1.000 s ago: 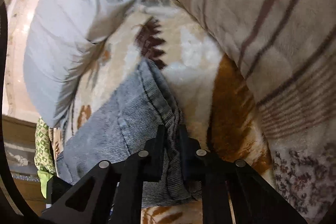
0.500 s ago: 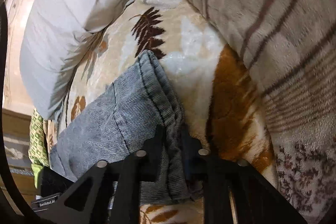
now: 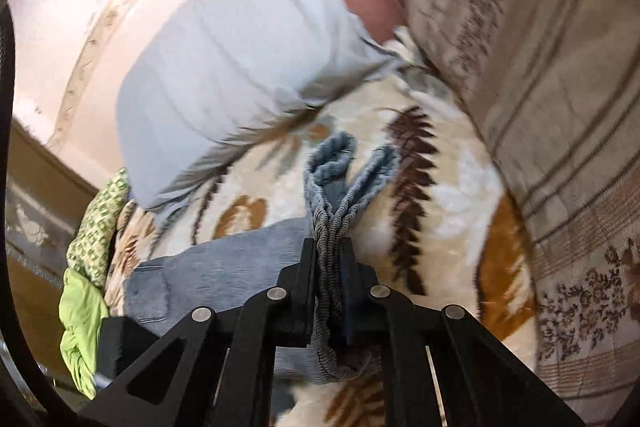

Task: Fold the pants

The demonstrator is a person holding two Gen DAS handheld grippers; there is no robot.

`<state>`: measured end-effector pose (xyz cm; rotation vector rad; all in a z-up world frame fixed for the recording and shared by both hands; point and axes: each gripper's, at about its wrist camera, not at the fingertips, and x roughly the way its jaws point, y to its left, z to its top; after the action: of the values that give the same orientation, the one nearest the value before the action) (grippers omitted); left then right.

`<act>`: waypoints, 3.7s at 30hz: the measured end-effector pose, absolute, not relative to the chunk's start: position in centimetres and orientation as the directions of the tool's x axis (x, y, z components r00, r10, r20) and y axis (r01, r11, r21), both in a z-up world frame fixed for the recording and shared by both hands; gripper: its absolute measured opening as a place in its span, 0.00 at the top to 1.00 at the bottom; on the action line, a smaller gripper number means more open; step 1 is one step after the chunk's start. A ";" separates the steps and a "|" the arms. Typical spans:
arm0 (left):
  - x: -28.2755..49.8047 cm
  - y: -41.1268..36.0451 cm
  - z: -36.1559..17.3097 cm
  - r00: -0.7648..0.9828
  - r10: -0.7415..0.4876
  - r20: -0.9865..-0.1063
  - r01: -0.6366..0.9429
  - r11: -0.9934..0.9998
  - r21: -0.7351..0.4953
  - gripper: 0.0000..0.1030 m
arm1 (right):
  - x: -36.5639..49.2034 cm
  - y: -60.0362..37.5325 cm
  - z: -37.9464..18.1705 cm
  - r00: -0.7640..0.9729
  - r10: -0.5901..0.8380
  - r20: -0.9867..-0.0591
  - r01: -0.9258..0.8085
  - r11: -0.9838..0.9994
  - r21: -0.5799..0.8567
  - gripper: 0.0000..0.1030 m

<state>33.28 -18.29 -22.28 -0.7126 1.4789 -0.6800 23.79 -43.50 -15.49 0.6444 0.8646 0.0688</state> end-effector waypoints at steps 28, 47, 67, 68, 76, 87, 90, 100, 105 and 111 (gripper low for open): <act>44.5 2.6 -25.4 0.232 -0.846 -0.480 -0.136 0.460 -0.877 0.56 | 28.3 -17.5 -17.5 0.526 0.496 -0.691 -0.143 0.853 0.503 0.90; 43.6 -0.7 -26.2 0.204 -0.698 -0.686 -0.067 0.690 -0.721 0.65 | 26.8 -26.0 -18.3 0.573 0.353 -0.740 0.020 0.896 0.443 0.36; 41.8 -0.7 -24.2 0.235 -0.631 -0.740 -0.040 0.754 -0.656 0.88 | 28.5 -28.0 -25.2 0.401 0.469 -0.787 0.153 0.813 0.562 0.49; 41.7 -0.7 -23.5 0.254 -0.626 -0.737 -0.028 0.757 -0.653 0.88 | 28.5 -28.0 -25.1 0.404 0.470 -0.785 0.149 0.813 0.563 0.49; 40.7 -0.5 -24.6 0.233 -0.575 -0.784 -0.052 0.798 -0.601 0.85 | 28.7 -27.2 -25.2 0.388 0.449 -0.805 0.135 0.836 0.532 0.50; 41.2 -0.5 -25.3 0.219 -0.576 -0.787 -0.080 0.794 -0.603 0.78 | 28.6 -27.1 -25.2 0.391 0.449 -0.803 0.138 0.834 0.534 0.48; 41.3 -0.7 -25.7 0.216 -0.577 -0.787 -0.053 0.798 -0.600 0.76 | 28.6 -27.1 -25.1 0.396 0.445 -0.803 0.139 0.835 0.532 0.50; 40.1 -1.3 -23.3 0.279 -0.522 -0.806 -0.008 0.838 -0.545 0.87 | 28.8 -26.9 -24.7 0.391 0.418 -0.820 0.123 0.859 0.497 0.53; 40.0 -1.6 -24.8 0.248 -0.490 -0.836 -0.025 0.859 -0.511 0.86 | 28.8 -26.8 -24.8 0.391 0.424 -0.817 0.127 0.854 0.504 0.50; 39.6 -2.6 -23.9 0.256 -0.455 -0.853 0.015 0.884 -0.467 0.82 | 28.8 -26.5 -24.8 0.394 0.411 -0.822 0.125 0.862 0.491 0.50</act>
<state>39.59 -2.63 -23.92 -0.4041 1.2802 -0.3312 28.84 -26.48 -24.84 0.5298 1.1664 0.1929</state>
